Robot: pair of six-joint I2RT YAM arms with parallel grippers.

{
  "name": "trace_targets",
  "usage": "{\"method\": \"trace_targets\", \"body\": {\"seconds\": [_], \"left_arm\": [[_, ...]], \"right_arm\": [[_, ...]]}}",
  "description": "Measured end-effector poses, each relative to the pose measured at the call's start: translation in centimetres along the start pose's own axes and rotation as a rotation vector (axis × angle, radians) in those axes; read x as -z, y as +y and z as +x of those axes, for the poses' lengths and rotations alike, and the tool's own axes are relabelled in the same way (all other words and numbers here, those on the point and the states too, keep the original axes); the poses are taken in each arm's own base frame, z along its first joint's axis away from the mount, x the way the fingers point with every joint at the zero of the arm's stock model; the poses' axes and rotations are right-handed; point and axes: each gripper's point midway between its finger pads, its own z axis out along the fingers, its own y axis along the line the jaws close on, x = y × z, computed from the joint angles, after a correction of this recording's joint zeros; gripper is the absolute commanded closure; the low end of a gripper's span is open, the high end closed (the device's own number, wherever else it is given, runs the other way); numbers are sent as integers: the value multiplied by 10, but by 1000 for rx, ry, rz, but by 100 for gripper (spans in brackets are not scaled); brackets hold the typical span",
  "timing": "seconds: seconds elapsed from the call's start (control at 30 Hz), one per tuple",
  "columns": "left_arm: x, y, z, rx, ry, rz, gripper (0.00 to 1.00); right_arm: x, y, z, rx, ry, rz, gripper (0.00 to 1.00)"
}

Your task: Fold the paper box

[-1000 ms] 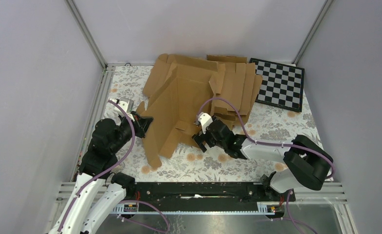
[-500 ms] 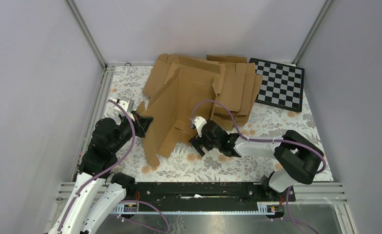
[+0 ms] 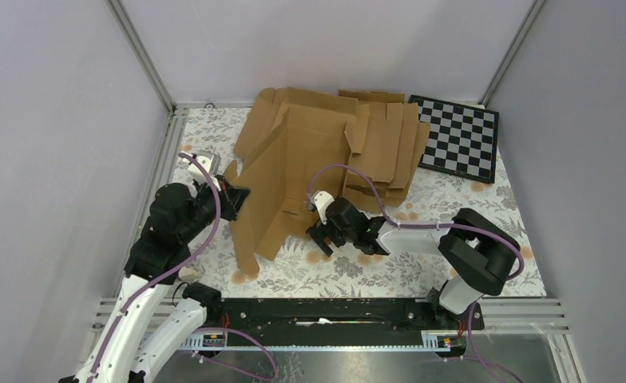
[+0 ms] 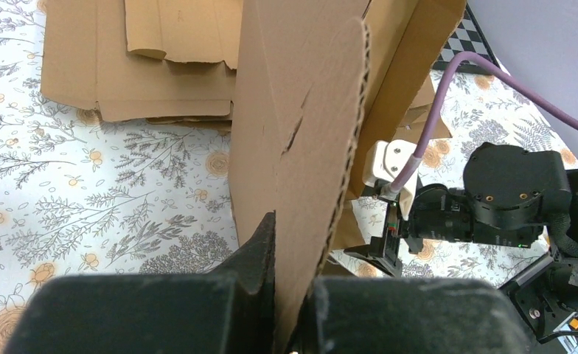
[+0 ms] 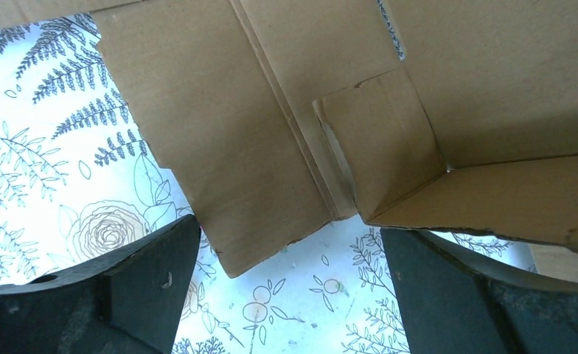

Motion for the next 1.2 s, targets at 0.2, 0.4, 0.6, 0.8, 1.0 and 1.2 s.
{"method": "trace_targets", "body": {"seconds": [0.2, 0.4, 0.6, 0.8, 1.0, 1.2], "left_arm": [[-1, 1, 0, -5, 8, -6, 100], [0, 2, 1, -20, 15, -10, 100], [0, 0, -3, -58, 64, -3, 100], [-1, 0, -4, -107, 128, 5, 100], [0, 2, -3, -136, 161, 0, 100], [1, 2, -4, -141, 180, -6, 100]], "right_arm": [[-9, -6, 0, 2, 21, 46, 3], [-10, -15, -2, 6, 17, 102, 0], [-11, -19, -6, 28, 11, 121, 0], [-15, -25, -17, -5, -32, 92, 0], [-15, -35, -28, -49, -83, 53, 1], [-15, -40, -38, -68, -120, 33, 6]]}}
